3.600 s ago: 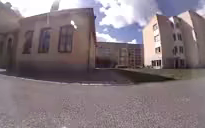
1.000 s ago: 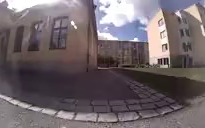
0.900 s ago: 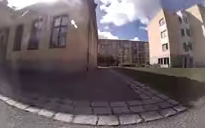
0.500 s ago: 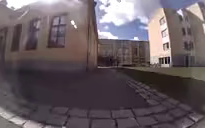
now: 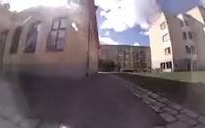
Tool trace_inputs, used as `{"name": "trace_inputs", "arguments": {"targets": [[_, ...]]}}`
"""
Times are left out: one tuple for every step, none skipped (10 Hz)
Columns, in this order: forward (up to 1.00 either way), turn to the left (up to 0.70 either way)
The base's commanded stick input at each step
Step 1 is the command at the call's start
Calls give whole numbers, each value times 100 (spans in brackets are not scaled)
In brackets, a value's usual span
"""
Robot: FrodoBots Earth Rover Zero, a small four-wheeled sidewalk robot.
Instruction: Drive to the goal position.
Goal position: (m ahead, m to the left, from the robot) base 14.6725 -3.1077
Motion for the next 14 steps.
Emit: {"name": "trace_inputs", "arguments": {"targets": [[85,0],[85,0],[85,0],[85,0],[85,0],[85,0],[85,0],[85,0],[85,0],[85,0],[85,0],[85,0],[85,0],[85,0]]}}
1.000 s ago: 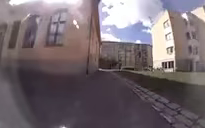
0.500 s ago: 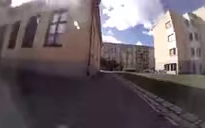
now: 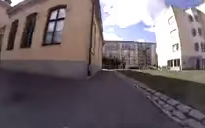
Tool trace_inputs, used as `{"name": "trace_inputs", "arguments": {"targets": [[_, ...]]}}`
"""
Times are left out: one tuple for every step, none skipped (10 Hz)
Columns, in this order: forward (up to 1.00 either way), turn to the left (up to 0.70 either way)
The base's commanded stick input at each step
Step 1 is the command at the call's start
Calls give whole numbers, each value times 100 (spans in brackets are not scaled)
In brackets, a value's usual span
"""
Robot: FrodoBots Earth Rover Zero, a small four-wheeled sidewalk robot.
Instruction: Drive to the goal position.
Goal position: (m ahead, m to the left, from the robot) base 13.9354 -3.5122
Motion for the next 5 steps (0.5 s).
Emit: {"name": "trace_inputs", "arguments": {"targets": [[85,0],[85,0],[85,0],[85,0],[85,0]]}}
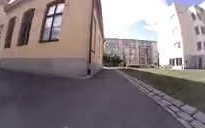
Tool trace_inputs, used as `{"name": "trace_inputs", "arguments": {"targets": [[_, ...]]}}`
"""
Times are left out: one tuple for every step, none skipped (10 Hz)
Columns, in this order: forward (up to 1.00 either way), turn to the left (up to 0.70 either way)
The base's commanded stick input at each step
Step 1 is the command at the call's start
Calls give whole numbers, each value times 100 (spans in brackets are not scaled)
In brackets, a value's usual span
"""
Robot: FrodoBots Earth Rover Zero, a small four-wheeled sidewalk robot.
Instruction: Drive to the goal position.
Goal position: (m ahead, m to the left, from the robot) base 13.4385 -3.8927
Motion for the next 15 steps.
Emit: {"name": "trace_inputs", "arguments": {"targets": [[85,0],[85,0],[85,0],[85,0],[85,0],[85,0],[85,0],[85,0],[85,0],[85,0],[85,0],[85,-1],[85,-19],[85,-26],[85,-10]]}}
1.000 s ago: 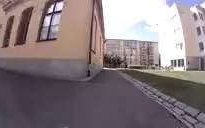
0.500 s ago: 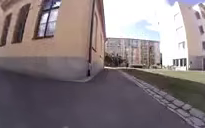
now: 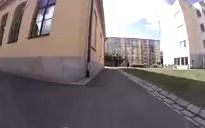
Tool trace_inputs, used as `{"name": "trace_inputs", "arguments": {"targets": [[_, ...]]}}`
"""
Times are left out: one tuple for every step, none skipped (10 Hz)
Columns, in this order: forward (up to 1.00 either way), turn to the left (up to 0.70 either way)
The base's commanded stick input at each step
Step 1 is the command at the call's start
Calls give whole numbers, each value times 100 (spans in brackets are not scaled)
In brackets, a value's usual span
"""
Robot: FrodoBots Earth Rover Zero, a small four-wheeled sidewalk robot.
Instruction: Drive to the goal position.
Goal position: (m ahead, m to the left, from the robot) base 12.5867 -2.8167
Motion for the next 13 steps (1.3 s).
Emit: {"name": "trace_inputs", "arguments": {"targets": [[85,0],[85,0],[85,0],[85,0],[85,0],[85,0],[85,0],[85,0],[85,0],[85,-16],[85,-30],[85,-18],[85,0]]}}
